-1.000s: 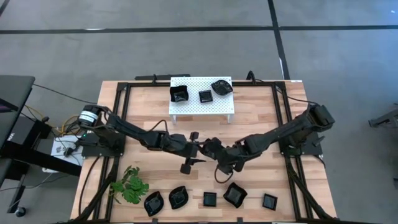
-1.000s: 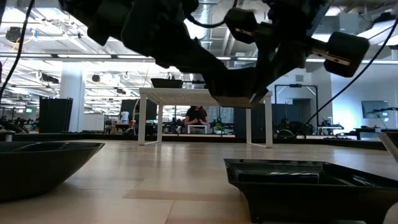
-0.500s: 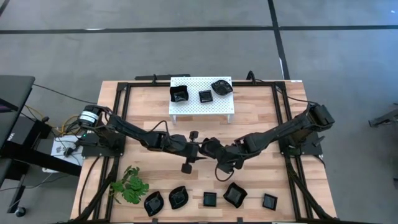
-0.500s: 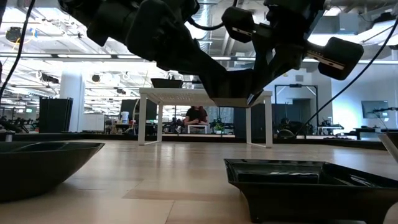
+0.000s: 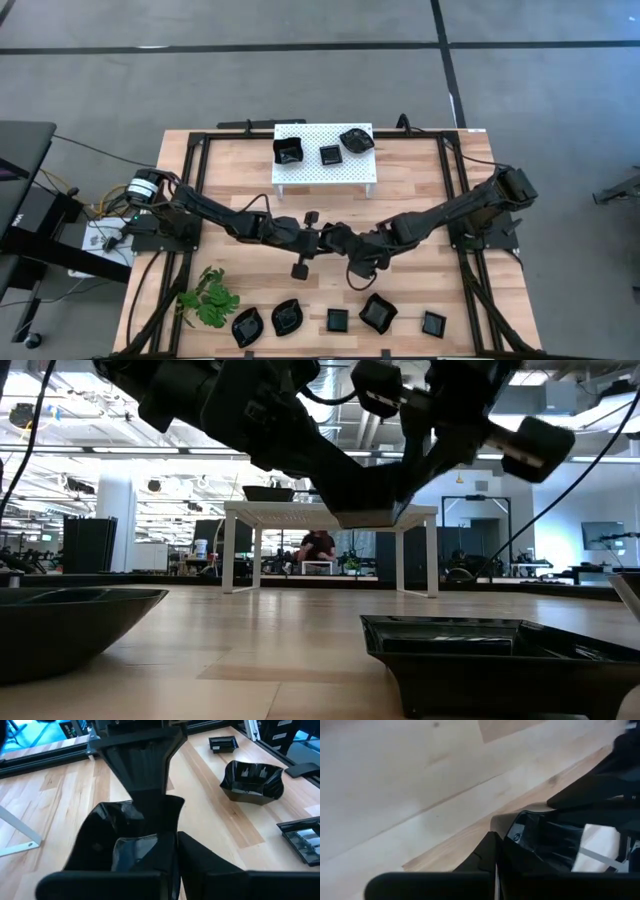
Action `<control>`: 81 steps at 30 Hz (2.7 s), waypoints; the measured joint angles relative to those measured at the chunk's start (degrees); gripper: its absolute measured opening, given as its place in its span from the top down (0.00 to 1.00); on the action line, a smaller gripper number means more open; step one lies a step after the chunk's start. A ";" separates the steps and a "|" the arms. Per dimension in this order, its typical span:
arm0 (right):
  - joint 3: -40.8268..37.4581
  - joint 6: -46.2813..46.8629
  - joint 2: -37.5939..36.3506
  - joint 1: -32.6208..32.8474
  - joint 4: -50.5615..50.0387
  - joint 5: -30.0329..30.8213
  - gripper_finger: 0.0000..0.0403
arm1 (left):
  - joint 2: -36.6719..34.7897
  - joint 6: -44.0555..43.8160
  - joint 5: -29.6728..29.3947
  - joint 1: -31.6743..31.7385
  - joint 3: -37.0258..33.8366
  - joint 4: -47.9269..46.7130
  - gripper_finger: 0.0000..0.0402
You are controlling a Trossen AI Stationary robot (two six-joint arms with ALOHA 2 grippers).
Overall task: Pick & Place Mini shaped plates
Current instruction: Stack the distorted square plate on top of the other distorted square plates on the shelf
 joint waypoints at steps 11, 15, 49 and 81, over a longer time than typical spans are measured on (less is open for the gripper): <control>3.79 3.02 0.00 -1.17 -2.39 -2.41 1.00 | -0.04 0.00 -0.41 0.05 0.00 0.06 0.85; 3.90 4.02 0.00 -1.49 -3.16 -5.07 1.00 | 0.02 0.00 -0.17 0.03 0.00 0.08 0.90; 9.32 20.69 -6.90 0.51 -14.77 -0.66 0.75 | 0.03 -1.83 -2.19 -0.69 0.27 -0.38 0.98; -21.16 38.00 -25.20 -3.39 8.17 -2.21 0.75 | -29.52 12.23 -14.81 26.14 -2.05 -28.35 0.97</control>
